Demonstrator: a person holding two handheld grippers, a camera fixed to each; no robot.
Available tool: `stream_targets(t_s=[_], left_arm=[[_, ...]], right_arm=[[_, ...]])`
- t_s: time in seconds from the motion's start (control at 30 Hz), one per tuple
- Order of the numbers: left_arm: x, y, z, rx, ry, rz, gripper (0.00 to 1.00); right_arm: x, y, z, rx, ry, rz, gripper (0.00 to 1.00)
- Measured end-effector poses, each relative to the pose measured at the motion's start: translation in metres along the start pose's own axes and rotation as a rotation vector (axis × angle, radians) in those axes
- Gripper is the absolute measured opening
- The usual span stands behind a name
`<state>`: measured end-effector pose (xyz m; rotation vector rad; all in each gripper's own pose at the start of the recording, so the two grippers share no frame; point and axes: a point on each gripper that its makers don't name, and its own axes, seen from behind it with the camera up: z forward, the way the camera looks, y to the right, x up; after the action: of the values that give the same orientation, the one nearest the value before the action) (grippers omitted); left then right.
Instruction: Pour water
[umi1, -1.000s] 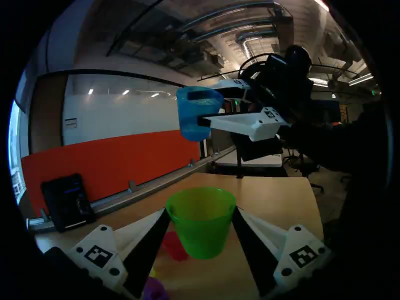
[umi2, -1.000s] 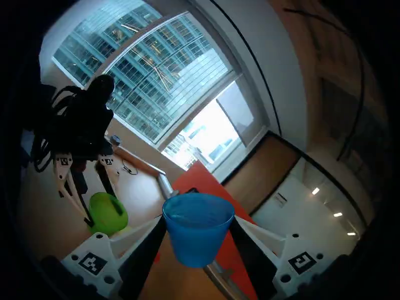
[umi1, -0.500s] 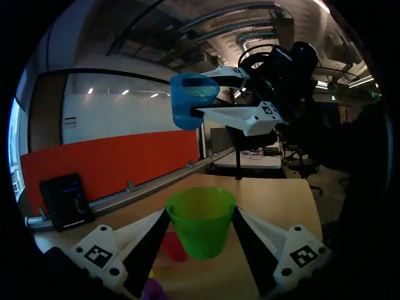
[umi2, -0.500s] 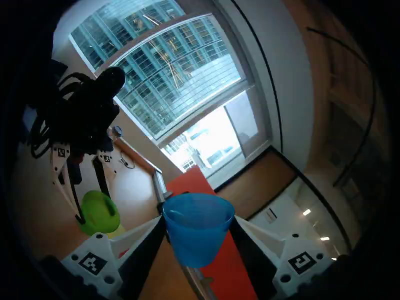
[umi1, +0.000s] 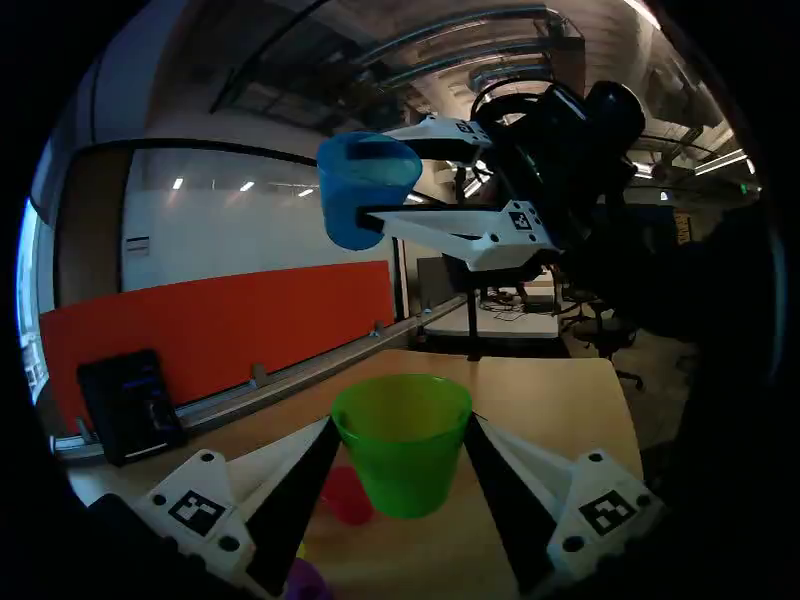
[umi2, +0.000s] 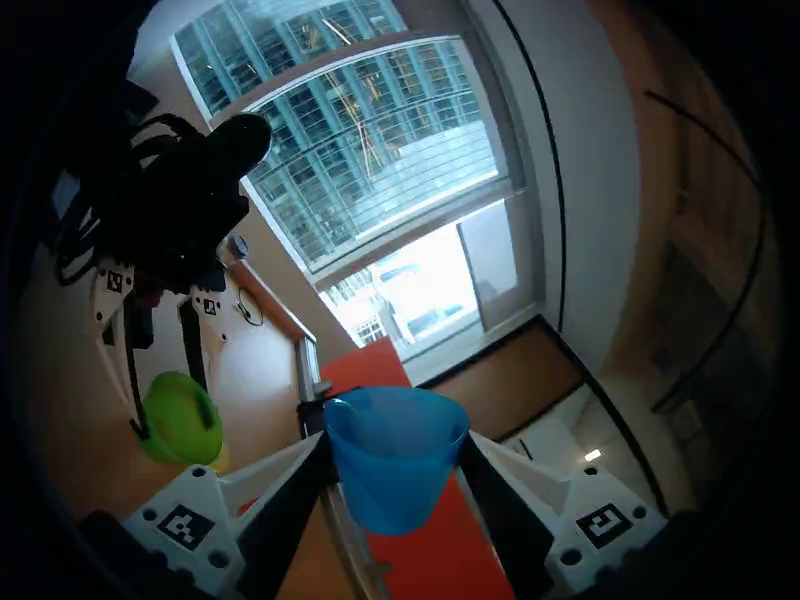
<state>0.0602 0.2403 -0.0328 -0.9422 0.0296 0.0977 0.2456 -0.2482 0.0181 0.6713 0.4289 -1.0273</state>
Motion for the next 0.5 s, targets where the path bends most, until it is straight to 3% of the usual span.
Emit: stream_targets(t_s=[0.5], left_arm=[[0.0015, 0.0033, 0.0021, -0.009, 0.001, 0.001, 0.87]], right_arm=[[0.0024, 0.0095, 0.0060, -0.021, 0.004, -0.084, 0.89]])
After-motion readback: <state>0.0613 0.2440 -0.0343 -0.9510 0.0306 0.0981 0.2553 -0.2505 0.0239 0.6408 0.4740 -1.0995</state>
